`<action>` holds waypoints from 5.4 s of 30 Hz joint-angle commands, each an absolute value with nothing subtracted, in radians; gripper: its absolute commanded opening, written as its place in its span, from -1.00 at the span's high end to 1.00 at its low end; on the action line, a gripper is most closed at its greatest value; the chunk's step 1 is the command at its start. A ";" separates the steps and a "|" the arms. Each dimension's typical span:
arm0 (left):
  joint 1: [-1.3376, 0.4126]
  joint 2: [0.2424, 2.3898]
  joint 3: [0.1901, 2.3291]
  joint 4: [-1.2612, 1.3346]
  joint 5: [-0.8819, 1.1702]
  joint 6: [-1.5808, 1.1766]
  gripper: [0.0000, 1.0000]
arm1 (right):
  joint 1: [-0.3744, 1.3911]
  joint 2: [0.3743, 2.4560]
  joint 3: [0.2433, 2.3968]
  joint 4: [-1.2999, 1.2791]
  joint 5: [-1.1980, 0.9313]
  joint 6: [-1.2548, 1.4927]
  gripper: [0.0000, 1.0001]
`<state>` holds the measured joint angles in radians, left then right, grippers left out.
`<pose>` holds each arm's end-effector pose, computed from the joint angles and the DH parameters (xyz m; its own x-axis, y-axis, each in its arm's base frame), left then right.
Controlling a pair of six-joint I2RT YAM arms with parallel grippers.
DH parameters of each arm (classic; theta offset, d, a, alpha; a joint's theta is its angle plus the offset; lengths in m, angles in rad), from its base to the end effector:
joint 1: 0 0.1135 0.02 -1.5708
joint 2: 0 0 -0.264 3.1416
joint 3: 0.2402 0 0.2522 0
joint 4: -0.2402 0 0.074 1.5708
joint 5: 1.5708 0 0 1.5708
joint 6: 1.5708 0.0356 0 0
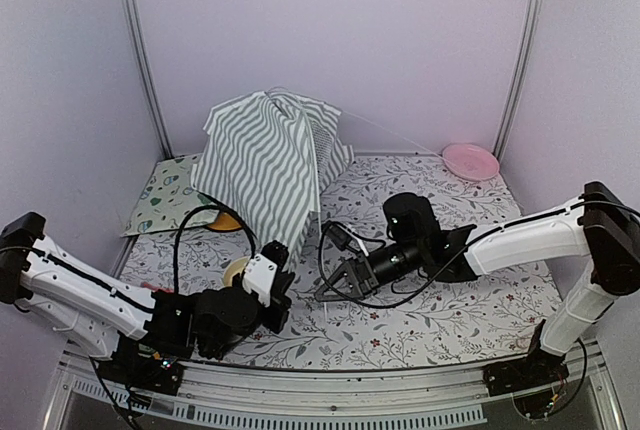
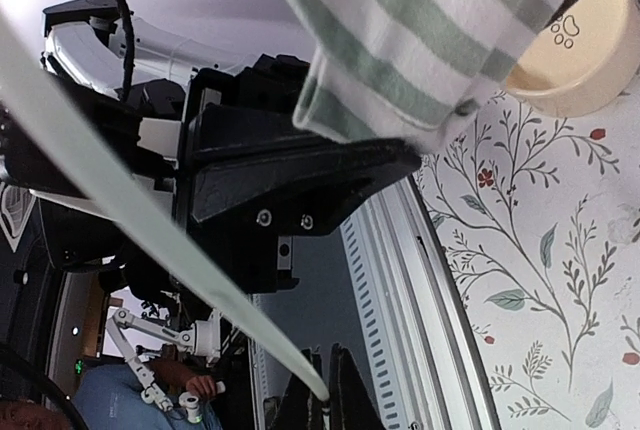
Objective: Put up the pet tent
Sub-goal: Insert the tent pole into the pole socket of the pet tent.
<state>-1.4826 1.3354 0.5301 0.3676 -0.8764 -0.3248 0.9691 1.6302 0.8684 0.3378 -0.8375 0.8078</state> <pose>0.0501 -0.2557 0.1941 -0.2192 0.1609 -0.9623 0.5341 0.8452 0.0196 0.1726 0.2981 0.2111 -0.8368 -0.3640 -0.4090 -0.4779 0.1212 0.8700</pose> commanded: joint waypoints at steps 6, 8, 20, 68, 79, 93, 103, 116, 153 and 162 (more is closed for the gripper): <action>-1.537 1.360 0.511 0.294 -0.843 -0.266 1.00 | 0.960 1.622 0.862 0.425 -0.834 0.943 1.00; -1.535 1.358 0.514 0.296 -0.856 -0.251 1.00 | 0.963 1.633 0.862 0.417 -0.864 0.948 1.00; -1.574 1.354 0.472 0.362 -0.791 -0.224 1.00 | 0.887 1.642 1.061 0.414 -0.842 0.937 1.00; -1.698 1.406 0.482 0.362 -0.796 -0.321 1.00 | 0.963 1.717 1.136 0.761 -0.121 0.745 1.00; -1.700 1.398 0.474 0.359 -0.803 -0.330 1.00 | 0.969 1.739 1.153 0.757 -0.138 0.753 1.00; -1.691 1.381 0.467 0.388 -0.814 -0.308 1.00 | 1.005 1.733 1.111 0.747 -0.137 0.767 1.00; -1.692 1.386 0.459 0.387 -0.799 -0.320 1.00 | 0.996 1.723 1.157 0.702 -0.144 0.753 1.00; -1.692 1.382 0.445 0.391 -0.789 -0.324 1.00 | 0.962 1.735 1.182 0.699 -0.180 0.786 1.00; -1.703 1.395 0.443 0.414 -0.771 -0.314 1.00 | 0.940 1.781 1.239 0.685 -0.156 0.760 1.00; -1.705 1.388 0.440 0.414 -0.778 -0.316 1.00 | 0.938 1.778 1.218 0.682 -0.140 0.757 1.00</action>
